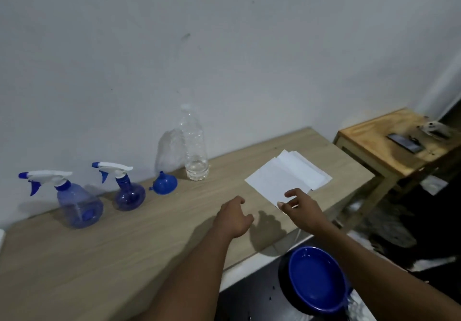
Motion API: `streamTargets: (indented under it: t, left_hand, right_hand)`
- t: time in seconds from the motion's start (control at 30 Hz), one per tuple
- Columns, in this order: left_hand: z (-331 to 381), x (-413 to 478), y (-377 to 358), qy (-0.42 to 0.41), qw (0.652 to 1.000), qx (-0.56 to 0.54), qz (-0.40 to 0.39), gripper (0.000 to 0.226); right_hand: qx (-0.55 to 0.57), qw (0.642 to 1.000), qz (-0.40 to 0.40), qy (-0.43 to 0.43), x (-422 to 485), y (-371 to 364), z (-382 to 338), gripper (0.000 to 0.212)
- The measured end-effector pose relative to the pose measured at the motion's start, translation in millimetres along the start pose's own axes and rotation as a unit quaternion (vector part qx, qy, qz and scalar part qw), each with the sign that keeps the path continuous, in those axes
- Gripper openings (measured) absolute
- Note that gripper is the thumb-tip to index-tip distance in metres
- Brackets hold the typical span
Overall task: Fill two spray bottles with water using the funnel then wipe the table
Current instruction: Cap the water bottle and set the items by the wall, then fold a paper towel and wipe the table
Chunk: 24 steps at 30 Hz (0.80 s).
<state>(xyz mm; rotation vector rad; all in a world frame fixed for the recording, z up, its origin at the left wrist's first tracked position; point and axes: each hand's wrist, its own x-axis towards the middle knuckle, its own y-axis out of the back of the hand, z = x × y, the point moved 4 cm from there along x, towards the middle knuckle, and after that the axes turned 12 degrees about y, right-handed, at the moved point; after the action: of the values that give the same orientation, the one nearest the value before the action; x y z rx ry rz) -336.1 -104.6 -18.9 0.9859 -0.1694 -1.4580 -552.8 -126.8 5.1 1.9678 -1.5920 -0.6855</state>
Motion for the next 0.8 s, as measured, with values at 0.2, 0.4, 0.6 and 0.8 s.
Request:
streamTargets:
  t: [0.2,0.4,0.6,0.8]
  left_hand:
    - [25.3,8.6,-28.2,-0.019,0.998,0.064,-0.002,0.062]
    - [54.8,41.0,-49.6,-0.004,0.995,0.097,0.031,0.063]
    - [87.1,82.1,-79.2,-0.012,0.979,0.191,0.068,0.07]
    - [96.1,116.0,-110.8,-0.009,0.965,0.257,0.053,0.069]
  right_hand:
    - [-0.023,0.998,0.039,-0.035,0.2,37.4,47.2,0.043]
    - [-0.059,0.997,0.038,-0.018,49.1,64.4,85.9,0.044]
    - [-0.064,0.998,-0.006,0.004,117.2,65.4,124.7,0.041]
    - [-0.079,0.995,-0.034,0.049,159.2,63.7,142.8,0.052]
